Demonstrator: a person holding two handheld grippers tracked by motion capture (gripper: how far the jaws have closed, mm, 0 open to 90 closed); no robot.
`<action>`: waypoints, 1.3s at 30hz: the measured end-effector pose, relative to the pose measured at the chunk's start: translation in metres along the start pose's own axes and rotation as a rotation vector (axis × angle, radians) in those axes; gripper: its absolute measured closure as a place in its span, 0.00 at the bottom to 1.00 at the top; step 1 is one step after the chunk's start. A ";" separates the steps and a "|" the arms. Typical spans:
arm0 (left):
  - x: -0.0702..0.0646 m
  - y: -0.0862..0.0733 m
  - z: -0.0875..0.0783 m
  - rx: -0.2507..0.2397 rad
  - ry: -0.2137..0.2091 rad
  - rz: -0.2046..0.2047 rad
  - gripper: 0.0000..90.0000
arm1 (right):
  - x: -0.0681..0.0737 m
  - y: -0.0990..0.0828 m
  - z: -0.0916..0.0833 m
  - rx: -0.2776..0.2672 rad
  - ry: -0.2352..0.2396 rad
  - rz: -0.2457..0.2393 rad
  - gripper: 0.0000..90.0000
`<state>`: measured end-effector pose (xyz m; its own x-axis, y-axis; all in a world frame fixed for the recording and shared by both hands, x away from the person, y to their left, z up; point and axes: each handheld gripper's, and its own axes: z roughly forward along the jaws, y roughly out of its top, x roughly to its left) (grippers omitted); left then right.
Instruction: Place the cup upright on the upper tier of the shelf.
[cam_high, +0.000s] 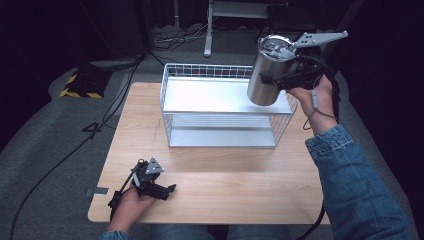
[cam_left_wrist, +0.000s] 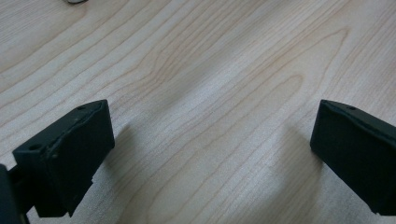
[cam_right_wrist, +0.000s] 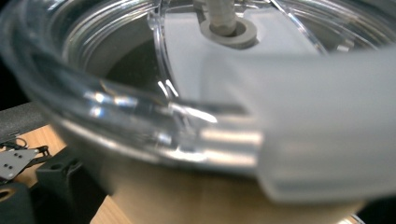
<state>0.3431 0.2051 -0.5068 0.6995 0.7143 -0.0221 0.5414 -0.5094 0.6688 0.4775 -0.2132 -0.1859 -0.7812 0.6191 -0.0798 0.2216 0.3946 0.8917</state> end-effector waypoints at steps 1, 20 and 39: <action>0.000 0.000 0.000 -0.001 0.001 -0.001 0.00 | -0.002 0.002 0.003 0.003 -0.003 0.001 0.04; 0.000 0.000 0.000 0.001 0.001 0.003 0.00 | -0.021 0.019 0.046 -0.009 0.012 0.028 0.04; 0.000 0.000 0.000 0.002 0.001 0.003 0.00 | -0.017 0.008 0.087 0.000 0.031 0.047 0.04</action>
<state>0.3433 0.2052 -0.5065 0.7006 0.7133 -0.0201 0.5406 -0.5122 0.6673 0.5435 -0.1611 -0.2165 -0.7876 0.6157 -0.0242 0.2582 0.3654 0.8943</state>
